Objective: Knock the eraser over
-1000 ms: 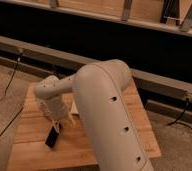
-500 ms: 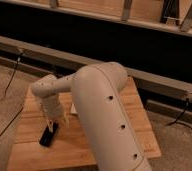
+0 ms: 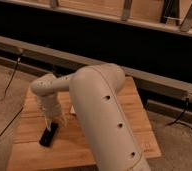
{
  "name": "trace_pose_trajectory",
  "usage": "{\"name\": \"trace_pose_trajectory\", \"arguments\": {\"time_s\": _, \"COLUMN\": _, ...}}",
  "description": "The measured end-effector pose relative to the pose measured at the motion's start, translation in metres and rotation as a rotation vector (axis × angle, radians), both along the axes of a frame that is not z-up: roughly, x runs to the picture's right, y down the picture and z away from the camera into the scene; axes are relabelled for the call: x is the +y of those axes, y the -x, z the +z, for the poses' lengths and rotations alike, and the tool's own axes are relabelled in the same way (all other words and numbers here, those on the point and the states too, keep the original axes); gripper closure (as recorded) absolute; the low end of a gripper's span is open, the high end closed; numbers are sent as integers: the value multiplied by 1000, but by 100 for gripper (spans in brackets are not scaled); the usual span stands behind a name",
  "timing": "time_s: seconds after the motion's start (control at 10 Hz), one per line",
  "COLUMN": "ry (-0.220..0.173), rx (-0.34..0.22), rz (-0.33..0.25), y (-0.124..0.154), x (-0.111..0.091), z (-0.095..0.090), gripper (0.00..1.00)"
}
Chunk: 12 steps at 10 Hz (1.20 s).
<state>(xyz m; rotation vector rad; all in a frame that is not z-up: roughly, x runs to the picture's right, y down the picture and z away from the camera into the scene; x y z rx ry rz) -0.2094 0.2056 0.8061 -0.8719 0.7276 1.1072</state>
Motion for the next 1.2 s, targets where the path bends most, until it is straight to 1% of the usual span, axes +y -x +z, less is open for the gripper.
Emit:
{"name": "trace_pose_trajectory", "arguments": {"time_s": 0.2, "ry": 9, "rx": -35, "rz": 11, "y": 2, "x": -10, "z": -7, "gripper": 35}}
{"name": "trace_pose_trajectory", "arguments": {"time_s": 0.3, "ry": 27, "rx": -66, "rz": 23, "y": 4, "x": -15, "z": -14, "gripper": 35}}
{"name": "trace_pose_trajectory", "arguments": {"time_s": 0.5, "ry": 54, "rx": -151, "rz": 67, "y": 7, "x": -33, "z": -36, "gripper": 35}}
{"name": "trace_pose_trajectory", "arguments": {"time_s": 0.6, "ry": 59, "rx": -183, "rz": 85, "y": 7, "x": -40, "z": -44, "gripper": 35}}
{"name": "trace_pose_trajectory", "arguments": {"time_s": 0.8, "ry": 61, "rx": -271, "rz": 136, "y": 3, "x": -62, "z": -68, "gripper": 35}}
{"name": "trace_pose_trajectory", "arguments": {"time_s": 1.0, "ry": 54, "rx": -315, "rz": 154, "y": -4, "x": -72, "z": -82, "gripper": 35}}
{"name": "trace_pose_trajectory", "arguments": {"time_s": 1.2, "ry": 54, "rx": -320, "rz": 153, "y": -4, "x": -72, "z": -82, "gripper": 35}}
